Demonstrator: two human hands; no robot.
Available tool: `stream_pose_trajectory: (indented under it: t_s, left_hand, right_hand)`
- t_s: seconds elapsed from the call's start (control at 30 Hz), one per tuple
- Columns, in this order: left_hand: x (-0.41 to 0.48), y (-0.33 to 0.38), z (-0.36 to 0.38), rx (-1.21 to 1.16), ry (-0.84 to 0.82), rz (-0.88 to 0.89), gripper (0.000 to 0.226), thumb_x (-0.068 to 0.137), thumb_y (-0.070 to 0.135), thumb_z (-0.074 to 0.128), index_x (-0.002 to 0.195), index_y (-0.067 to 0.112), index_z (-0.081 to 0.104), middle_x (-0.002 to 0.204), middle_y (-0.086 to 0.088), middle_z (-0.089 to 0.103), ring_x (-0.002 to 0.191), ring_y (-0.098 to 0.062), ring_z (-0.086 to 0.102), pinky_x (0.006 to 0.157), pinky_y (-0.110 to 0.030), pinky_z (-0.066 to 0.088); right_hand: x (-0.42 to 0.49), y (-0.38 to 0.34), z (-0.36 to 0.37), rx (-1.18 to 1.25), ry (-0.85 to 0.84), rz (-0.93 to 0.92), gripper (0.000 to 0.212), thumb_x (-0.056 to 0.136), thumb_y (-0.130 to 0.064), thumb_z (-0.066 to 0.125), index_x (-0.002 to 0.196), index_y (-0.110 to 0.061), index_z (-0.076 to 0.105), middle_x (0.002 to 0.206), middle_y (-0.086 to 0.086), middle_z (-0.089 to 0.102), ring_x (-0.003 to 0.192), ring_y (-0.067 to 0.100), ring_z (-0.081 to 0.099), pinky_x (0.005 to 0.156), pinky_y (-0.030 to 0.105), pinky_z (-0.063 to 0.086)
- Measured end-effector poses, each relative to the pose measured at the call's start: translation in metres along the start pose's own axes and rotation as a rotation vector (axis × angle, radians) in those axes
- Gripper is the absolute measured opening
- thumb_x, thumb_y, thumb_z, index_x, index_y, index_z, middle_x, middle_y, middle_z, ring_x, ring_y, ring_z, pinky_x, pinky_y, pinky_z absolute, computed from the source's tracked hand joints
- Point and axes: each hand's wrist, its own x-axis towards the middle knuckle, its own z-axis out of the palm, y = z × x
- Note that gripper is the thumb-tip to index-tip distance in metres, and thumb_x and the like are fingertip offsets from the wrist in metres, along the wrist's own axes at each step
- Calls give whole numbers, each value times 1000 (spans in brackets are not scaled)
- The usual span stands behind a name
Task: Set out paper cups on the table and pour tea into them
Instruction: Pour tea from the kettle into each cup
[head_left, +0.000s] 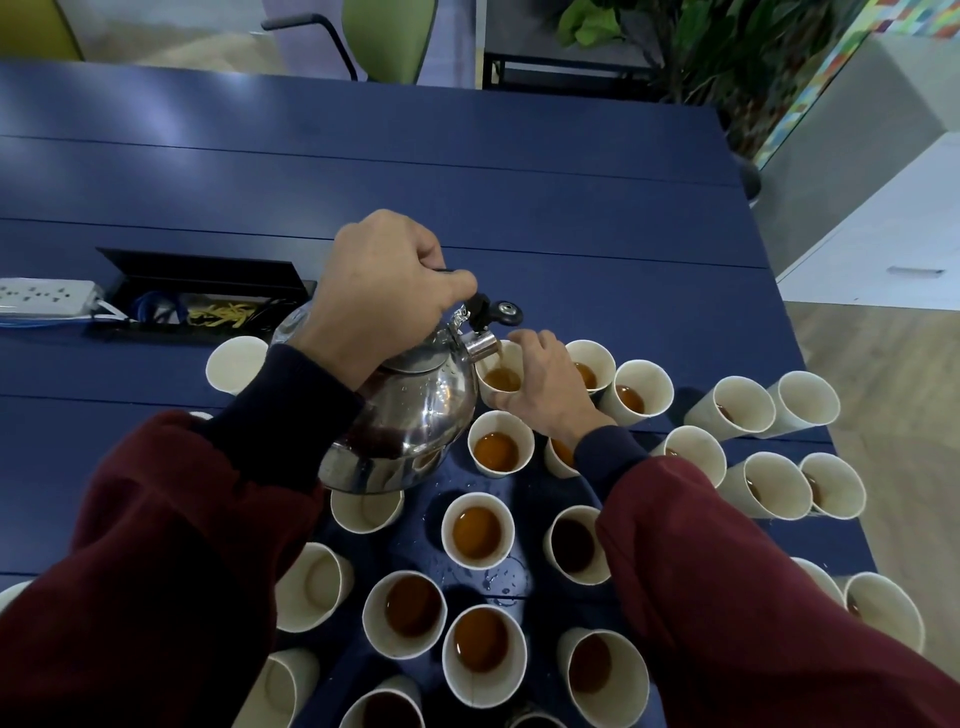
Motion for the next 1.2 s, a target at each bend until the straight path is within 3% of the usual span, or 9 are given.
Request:
stream_pose_trajectory:
  t_s: [0.13, 0.47, 0.63, 0.83, 0.97, 1.2]
  left_hand:
    - [-1, -6, -3, -22, 25, -17, 31, 83, 26, 71, 68, 0, 65, 44, 5, 43, 48, -10, 42, 52, -19, 33]
    - [-3, -31, -25, -273, 70, -110, 29, 81, 25, 72, 69, -1, 67, 41, 8, 49, 46, -8, 45, 56, -24, 38]
    - [-1, -42, -44, -269, 112, -101, 27, 80, 26, 73, 67, 2, 69, 52, -6, 51, 44, -8, 42, 55, -25, 36]
    - [-1, -61, -51, -121, 126, -79, 25, 77, 27, 74, 64, 7, 68, 56, -14, 62, 60, -34, 62, 67, -37, 52]
    - [-2, -70, -53, -62, 103, -115, 26, 78, 29, 76, 66, 7, 69, 55, -9, 62, 50, -18, 52, 60, -26, 42]
    - [0, -68, -54, -9, 28, -120, 29, 79, 27, 76, 69, 1, 68, 45, 5, 53, 50, -14, 49, 55, -23, 40]
  right_hand:
    - [-2, -1, -3, 32, -22, 10, 87, 76, -41, 85, 146, -14, 42, 135, 11, 48, 126, 29, 46, 105, 35, 39]
    - [-3, -14, -9, 29, -11, -9, 100, 77, -52, 81, 153, -12, 33, 144, 13, 43, 135, 31, 38, 110, 44, 37]
    - [3, -26, -5, -29, -23, -41, 97, 77, -56, 79, 153, -16, 34, 146, 8, 42, 137, 30, 35, 110, 50, 37]
    - [9, -42, 2, -110, -19, -86, 85, 84, -56, 71, 152, -19, 37, 150, 3, 42, 141, 25, 33, 108, 50, 29]
    - [16, -50, 8, -131, -5, -90, 79, 86, -59, 67, 150, -19, 41, 149, 2, 44, 142, 21, 32, 111, 52, 24]
    - [25, -55, 19, -151, -30, -59, 70, 84, -59, 68, 140, -21, 50, 138, 1, 54, 134, 24, 43, 110, 54, 27]
